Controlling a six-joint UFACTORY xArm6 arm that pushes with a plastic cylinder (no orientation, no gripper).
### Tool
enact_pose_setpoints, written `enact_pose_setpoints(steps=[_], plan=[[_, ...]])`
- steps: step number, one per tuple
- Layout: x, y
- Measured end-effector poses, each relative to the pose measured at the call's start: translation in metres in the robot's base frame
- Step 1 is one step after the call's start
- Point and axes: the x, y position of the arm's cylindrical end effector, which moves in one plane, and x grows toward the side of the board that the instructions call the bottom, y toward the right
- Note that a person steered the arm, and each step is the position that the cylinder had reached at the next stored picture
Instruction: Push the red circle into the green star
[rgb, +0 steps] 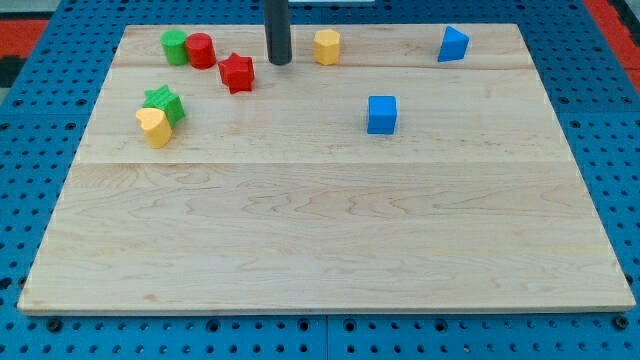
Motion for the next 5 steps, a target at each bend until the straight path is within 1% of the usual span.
enact_pose_setpoints(steps=[1, 2, 3, 4, 5], plan=[[-0.028, -0.031], [-0.036, -0.072], [-0.018, -0.086], [0.016, -0.1], [0.017, -0.116]])
